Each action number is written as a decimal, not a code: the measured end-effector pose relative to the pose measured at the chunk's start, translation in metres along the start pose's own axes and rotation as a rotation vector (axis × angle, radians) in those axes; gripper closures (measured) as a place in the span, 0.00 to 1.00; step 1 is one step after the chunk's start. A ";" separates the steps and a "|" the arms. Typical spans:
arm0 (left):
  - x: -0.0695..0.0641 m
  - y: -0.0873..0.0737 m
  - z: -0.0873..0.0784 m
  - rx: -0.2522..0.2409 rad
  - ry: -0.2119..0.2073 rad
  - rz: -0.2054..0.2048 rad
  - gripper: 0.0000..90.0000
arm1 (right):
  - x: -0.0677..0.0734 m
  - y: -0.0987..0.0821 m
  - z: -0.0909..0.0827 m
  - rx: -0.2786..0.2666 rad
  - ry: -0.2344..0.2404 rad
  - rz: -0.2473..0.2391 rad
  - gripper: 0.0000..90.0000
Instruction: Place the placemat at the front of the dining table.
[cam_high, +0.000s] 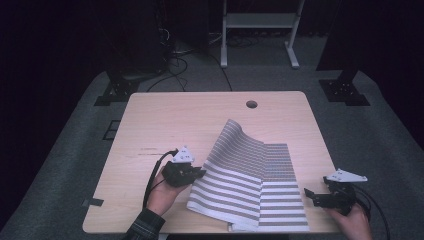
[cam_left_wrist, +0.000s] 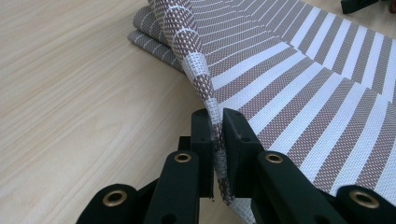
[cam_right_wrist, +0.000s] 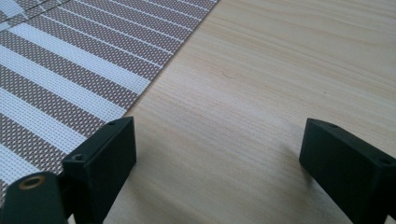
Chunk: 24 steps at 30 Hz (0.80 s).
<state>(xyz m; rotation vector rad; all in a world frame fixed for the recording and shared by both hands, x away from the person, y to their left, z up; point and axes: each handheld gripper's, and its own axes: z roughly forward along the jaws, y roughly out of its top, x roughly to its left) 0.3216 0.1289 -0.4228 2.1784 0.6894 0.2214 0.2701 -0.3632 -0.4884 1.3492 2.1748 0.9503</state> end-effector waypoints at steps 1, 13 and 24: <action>0.000 0.000 0.000 0.000 0.000 0.000 0.93 | 0.000 0.000 0.000 0.000 0.000 0.000 0.11; 0.015 -0.022 -0.016 0.025 0.039 -0.045 0.94 | 0.000 0.000 0.000 -0.001 0.000 0.000 0.11; 0.025 -0.037 -0.019 0.071 0.054 -0.078 0.93 | 0.000 0.000 0.000 -0.001 0.000 0.000 0.11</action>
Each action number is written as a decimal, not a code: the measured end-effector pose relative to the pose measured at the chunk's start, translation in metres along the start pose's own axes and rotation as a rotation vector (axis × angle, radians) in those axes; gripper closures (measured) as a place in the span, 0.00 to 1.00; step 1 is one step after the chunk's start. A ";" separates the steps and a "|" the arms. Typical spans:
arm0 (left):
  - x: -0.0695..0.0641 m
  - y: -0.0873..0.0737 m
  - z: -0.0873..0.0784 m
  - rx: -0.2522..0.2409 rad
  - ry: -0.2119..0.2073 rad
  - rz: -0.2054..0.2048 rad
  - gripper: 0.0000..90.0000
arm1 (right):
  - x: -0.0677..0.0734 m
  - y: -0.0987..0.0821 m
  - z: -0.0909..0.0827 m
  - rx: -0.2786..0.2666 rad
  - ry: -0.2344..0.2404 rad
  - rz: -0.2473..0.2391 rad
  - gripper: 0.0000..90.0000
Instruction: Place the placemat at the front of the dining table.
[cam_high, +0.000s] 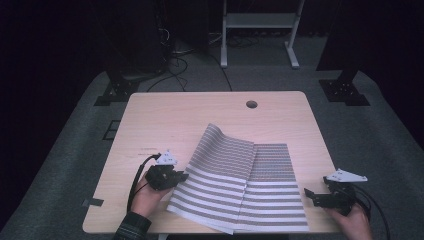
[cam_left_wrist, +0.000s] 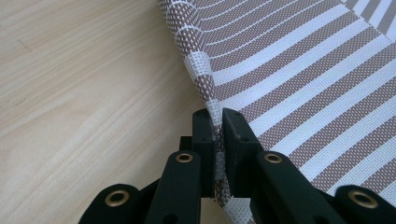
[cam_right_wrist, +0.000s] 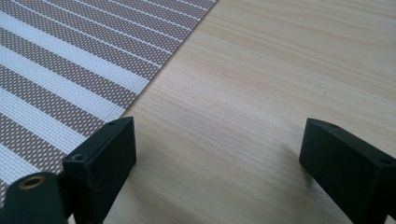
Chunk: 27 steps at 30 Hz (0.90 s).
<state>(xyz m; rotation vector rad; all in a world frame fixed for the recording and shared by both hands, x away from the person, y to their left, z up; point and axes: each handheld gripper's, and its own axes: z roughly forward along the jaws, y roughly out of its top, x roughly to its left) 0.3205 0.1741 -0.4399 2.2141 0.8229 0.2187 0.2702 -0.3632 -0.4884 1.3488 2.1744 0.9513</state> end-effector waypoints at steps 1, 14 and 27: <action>0.001 -0.002 0.001 0.012 0.009 0.002 0.92 | 0.000 0.000 0.000 0.000 0.000 0.000 0.11; 0.012 -0.013 -0.001 0.021 0.092 -0.029 0.46 | 0.000 0.000 0.000 0.001 0.000 0.001 0.11; 0.000 0.004 0.000 -0.048 0.057 -0.018 0.30 | 0.000 0.000 0.000 0.001 0.000 0.001 0.11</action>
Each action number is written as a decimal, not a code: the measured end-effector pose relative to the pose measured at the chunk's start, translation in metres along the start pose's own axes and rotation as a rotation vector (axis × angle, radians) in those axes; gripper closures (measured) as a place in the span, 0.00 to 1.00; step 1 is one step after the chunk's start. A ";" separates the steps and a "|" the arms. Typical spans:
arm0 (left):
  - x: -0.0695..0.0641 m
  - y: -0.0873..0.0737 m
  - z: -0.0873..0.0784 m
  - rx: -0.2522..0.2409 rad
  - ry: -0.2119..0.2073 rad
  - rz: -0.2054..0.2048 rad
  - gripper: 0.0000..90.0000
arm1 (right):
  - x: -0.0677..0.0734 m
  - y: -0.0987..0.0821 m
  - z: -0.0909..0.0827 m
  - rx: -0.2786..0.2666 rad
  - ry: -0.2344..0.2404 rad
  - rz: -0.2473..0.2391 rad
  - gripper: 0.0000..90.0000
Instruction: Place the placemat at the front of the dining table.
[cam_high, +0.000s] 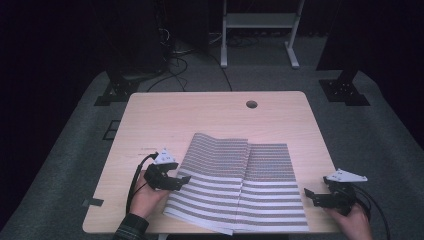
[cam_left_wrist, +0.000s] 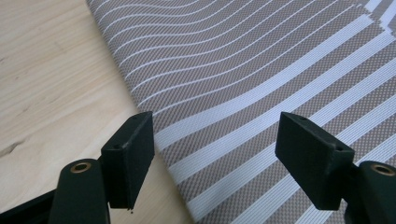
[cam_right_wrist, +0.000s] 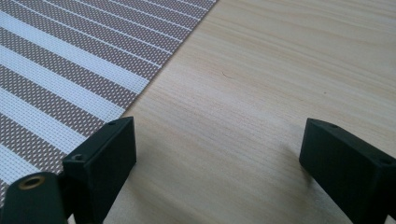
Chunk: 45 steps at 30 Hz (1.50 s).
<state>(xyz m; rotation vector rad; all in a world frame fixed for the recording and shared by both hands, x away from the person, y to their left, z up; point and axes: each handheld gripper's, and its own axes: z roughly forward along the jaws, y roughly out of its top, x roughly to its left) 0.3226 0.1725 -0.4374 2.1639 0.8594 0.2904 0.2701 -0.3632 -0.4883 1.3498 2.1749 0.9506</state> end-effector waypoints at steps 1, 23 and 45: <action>-0.002 0.002 0.001 -0.005 -0.003 0.000 0.29 | 0.000 0.000 0.000 -0.001 0.000 0.000 0.11; -0.032 0.076 0.053 -0.035 -0.075 0.046 0.12 | 0.000 0.000 0.000 -0.001 0.000 -0.001 0.11; -0.054 0.109 0.145 0.057 -0.078 0.052 0.02 | 0.000 0.000 0.000 -0.001 0.000 0.000 0.11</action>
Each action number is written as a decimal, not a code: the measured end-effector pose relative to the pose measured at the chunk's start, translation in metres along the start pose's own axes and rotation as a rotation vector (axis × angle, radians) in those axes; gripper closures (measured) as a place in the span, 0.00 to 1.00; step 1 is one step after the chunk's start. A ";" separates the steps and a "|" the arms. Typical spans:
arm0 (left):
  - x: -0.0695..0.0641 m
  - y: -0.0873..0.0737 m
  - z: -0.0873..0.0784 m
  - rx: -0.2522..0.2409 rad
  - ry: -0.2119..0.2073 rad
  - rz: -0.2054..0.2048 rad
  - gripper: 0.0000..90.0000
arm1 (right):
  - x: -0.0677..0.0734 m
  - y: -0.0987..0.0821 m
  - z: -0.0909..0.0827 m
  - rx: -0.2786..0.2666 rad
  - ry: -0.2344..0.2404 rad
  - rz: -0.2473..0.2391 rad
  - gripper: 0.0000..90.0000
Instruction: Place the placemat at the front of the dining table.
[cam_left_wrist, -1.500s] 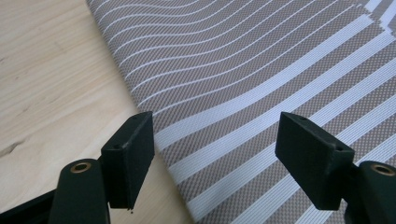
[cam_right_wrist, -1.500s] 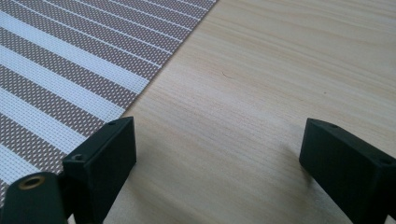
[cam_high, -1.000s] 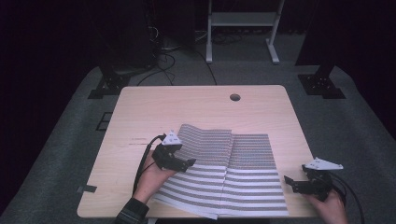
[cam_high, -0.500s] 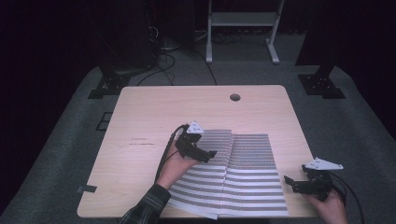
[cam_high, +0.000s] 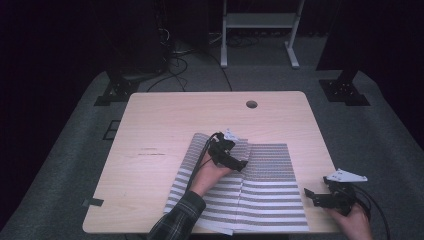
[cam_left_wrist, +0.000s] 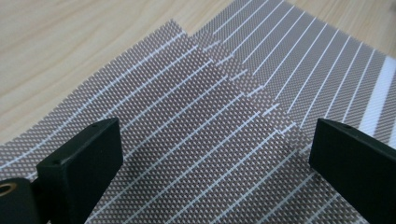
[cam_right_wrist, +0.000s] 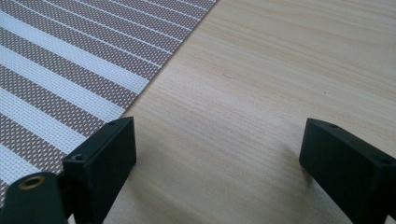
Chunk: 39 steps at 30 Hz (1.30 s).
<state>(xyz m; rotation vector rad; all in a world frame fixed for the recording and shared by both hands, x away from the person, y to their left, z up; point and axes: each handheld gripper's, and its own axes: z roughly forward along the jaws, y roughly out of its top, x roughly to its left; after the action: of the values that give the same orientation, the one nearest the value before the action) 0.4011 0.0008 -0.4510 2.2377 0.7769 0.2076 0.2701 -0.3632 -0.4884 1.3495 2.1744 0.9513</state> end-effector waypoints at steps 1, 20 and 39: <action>0.000 -0.001 0.002 0.004 -0.001 -0.004 0.02 | 0.000 0.000 0.000 0.000 0.000 0.000 0.11; 0.002 -0.009 0.008 0.018 0.027 0.011 0.08 | 0.000 0.000 0.000 0.000 0.000 0.000 0.11; 0.005 -0.007 -0.015 -0.024 0.067 0.014 0.88 | 0.000 0.000 0.000 0.000 0.000 0.000 0.11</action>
<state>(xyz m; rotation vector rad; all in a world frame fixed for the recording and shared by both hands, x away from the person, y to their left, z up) 0.3964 0.0166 -0.4463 2.2240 0.7902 0.2984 0.2701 -0.3631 -0.4884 1.3497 2.1746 0.9506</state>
